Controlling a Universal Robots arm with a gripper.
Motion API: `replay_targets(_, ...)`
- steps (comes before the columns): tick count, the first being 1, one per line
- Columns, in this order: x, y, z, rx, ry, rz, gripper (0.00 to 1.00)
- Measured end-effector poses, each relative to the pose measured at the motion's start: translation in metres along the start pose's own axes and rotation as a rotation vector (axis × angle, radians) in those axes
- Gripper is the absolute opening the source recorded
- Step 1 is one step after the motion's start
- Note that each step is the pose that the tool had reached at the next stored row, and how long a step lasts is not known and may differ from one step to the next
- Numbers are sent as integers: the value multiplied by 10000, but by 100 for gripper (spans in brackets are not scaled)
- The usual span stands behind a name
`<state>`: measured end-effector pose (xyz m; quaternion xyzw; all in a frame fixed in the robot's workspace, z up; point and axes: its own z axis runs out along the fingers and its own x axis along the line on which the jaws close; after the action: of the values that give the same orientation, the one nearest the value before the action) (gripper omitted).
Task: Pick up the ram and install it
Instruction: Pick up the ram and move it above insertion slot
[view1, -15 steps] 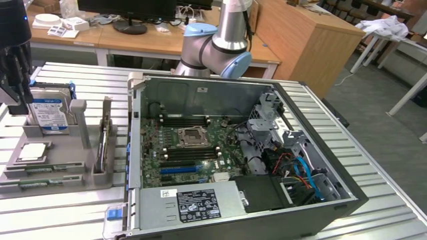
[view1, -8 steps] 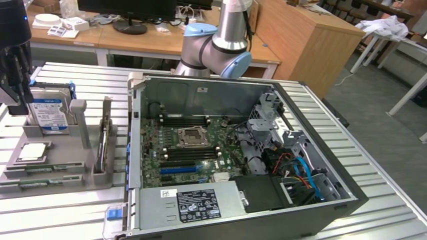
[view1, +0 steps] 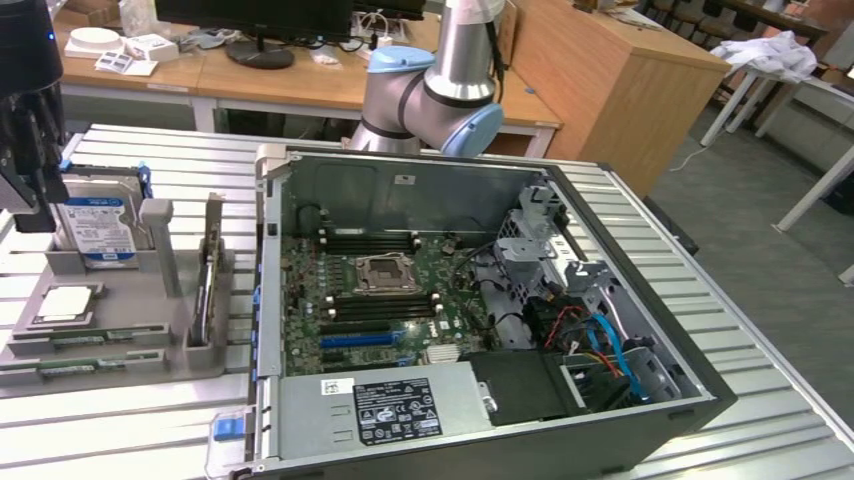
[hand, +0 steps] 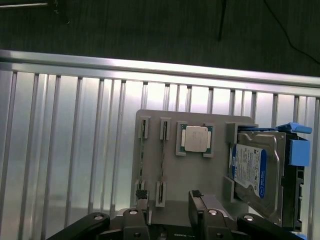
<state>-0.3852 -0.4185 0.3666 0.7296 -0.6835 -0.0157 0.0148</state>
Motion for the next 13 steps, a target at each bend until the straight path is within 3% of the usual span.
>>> replay_targets(11, 0, 0, 0, 0, 0, -2, 43)
replay_targets(12, 0, 0, 0, 0, 0, -1, 36)
replay_targets(13, 0, 0, 0, 0, 0, -2, 36)
